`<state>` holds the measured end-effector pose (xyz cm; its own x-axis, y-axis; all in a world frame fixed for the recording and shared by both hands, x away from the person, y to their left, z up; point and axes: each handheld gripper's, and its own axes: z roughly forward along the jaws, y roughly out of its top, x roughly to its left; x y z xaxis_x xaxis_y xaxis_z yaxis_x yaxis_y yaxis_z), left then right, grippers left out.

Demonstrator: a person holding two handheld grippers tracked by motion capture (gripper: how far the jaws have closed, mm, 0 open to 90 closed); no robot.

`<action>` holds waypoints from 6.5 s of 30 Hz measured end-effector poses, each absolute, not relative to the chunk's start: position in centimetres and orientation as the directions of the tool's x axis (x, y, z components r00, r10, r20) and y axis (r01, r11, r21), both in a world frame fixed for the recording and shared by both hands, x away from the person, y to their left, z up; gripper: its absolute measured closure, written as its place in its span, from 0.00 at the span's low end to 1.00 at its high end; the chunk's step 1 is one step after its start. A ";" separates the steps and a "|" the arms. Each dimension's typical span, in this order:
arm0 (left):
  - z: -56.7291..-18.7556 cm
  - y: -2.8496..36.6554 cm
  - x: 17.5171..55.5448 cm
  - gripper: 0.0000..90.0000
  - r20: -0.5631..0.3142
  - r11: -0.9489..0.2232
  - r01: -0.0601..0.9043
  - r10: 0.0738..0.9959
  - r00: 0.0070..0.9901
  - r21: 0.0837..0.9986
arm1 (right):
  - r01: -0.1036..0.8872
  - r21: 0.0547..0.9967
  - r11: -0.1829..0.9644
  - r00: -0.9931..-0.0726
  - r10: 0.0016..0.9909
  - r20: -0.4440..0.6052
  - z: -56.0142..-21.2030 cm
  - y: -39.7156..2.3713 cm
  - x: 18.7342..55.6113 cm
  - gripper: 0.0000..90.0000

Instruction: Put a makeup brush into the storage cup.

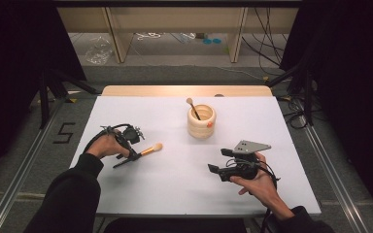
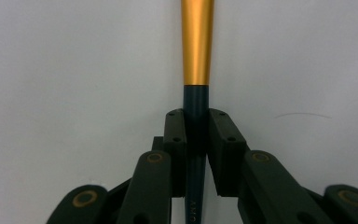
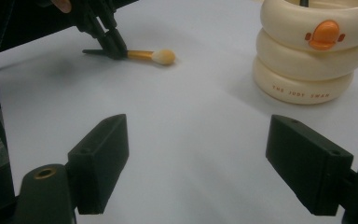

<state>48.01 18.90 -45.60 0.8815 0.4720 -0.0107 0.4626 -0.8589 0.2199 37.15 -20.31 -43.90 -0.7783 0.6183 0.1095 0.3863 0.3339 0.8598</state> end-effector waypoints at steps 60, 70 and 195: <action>-40.6 14.3 39.3 0.87 -0.233 -0.317 0.405 0.462 0.856 0.858 | 0.359 0.926 0.114 -0.817 0.518 0.253 -42.1 -16.5 39.0 0.35; -41.1 13.2 38.9 0.87 -0.247 -0.295 0.402 0.447 0.860 0.867 | 0.344 0.933 0.105 -0.843 0.472 0.257 -41.7 -15.1 39.1 0.44; -45.1 16.3 32.7 0.19 -0.059 -0.370 0.404 0.672 0.738 0.836 | 0.308 0.949 0.065 -0.788 0.576 0.216 -38.7 -18.3 45.4 0.86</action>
